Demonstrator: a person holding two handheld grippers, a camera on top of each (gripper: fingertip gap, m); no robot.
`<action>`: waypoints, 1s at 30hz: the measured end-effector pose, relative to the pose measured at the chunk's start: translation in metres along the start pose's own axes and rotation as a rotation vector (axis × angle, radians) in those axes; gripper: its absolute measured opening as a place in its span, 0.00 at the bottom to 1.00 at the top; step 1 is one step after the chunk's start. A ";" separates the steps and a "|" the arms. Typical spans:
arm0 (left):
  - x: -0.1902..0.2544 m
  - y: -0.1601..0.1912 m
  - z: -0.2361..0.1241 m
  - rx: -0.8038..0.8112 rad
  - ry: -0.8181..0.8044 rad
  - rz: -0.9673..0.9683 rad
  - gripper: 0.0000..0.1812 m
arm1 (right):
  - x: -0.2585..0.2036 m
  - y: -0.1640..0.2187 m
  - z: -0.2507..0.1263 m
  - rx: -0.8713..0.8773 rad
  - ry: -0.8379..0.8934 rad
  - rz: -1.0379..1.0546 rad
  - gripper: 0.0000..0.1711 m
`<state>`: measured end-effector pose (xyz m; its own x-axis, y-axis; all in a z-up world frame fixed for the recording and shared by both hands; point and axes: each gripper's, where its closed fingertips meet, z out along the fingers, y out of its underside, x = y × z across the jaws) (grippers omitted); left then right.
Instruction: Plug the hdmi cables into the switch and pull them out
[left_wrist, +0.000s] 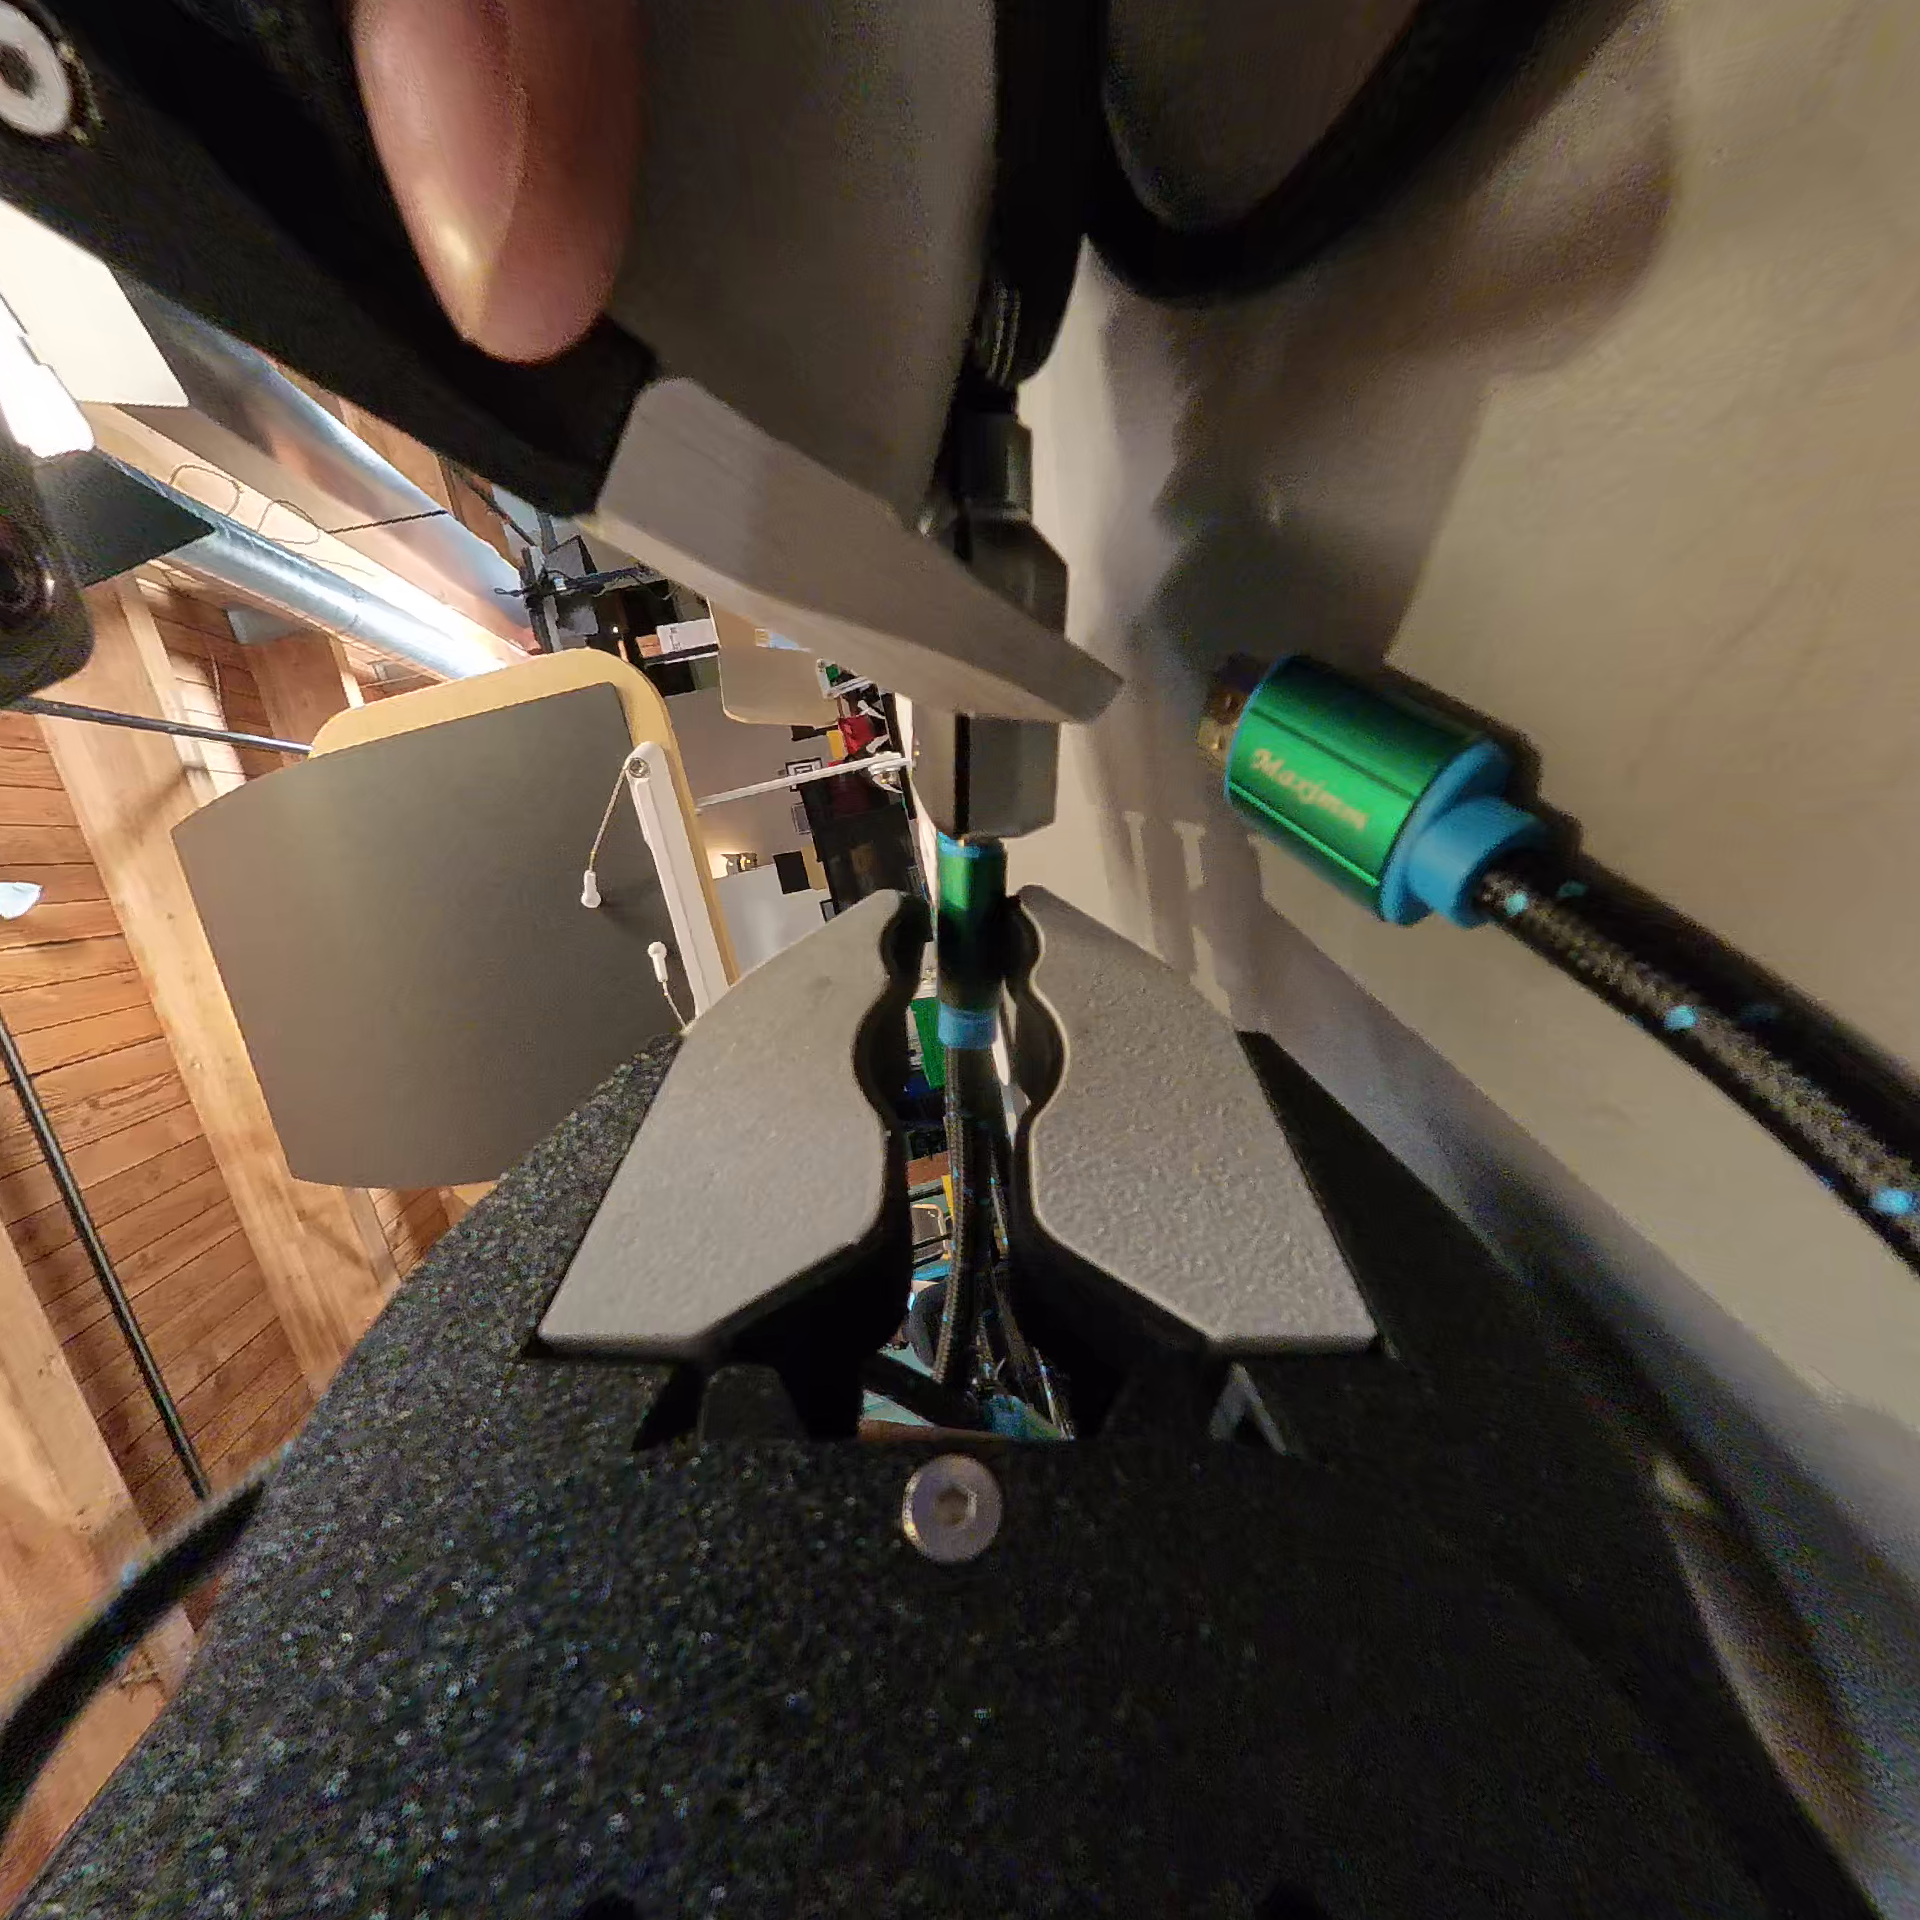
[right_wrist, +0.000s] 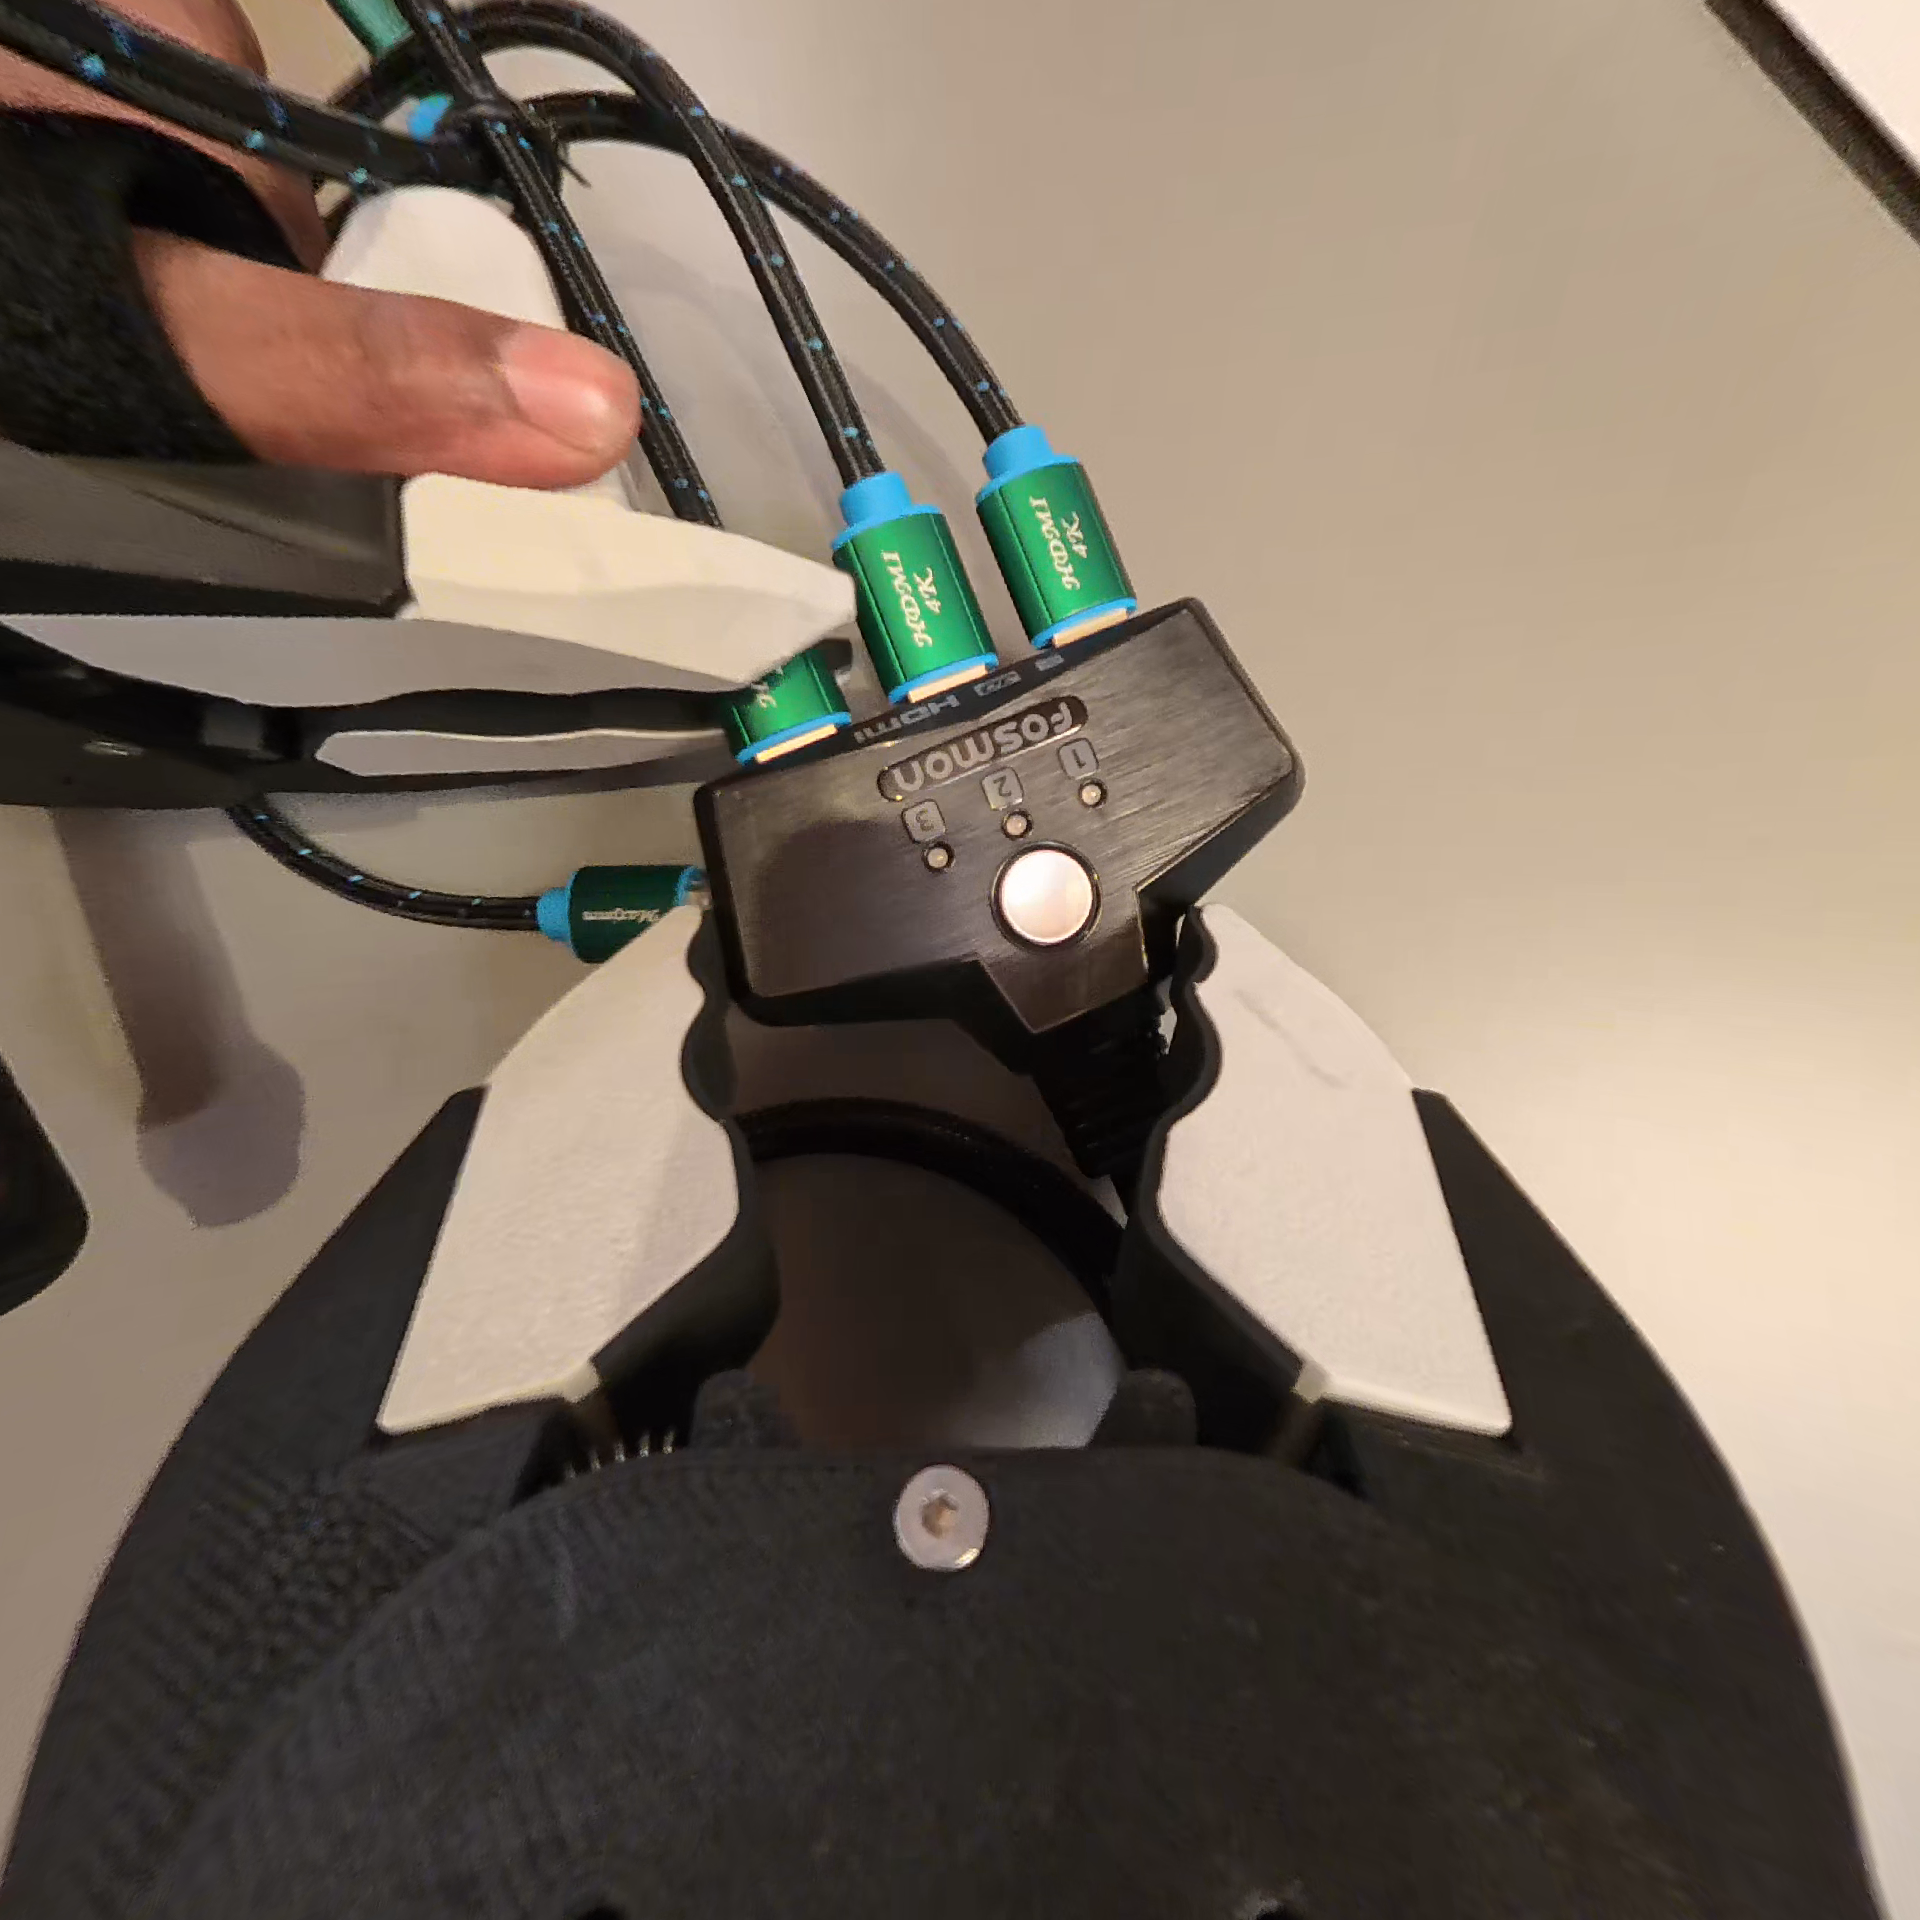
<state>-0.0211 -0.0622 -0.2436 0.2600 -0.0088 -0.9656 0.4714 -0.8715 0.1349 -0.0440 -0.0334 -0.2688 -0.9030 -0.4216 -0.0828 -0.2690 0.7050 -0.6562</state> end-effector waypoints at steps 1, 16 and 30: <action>0.000 0.000 0.000 0.005 0.008 -0.005 0.08 | 0.001 -0.001 0.000 0.003 0.016 -0.005 0.48; -0.031 -0.022 -0.061 0.455 0.136 -0.464 0.22 | 0.048 -0.013 -0.029 0.048 0.343 -0.110 0.48; -0.004 0.087 -0.064 0.470 0.233 -0.943 0.11 | 0.077 -0.036 -0.119 0.099 0.585 -0.130 0.48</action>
<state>0.0723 -0.1065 -0.2135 0.1387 0.8150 -0.5627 0.2081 -0.5795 -0.7880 -0.1436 -0.0235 -0.1628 -0.9065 -0.0977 0.4107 -0.3828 0.6005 -0.7021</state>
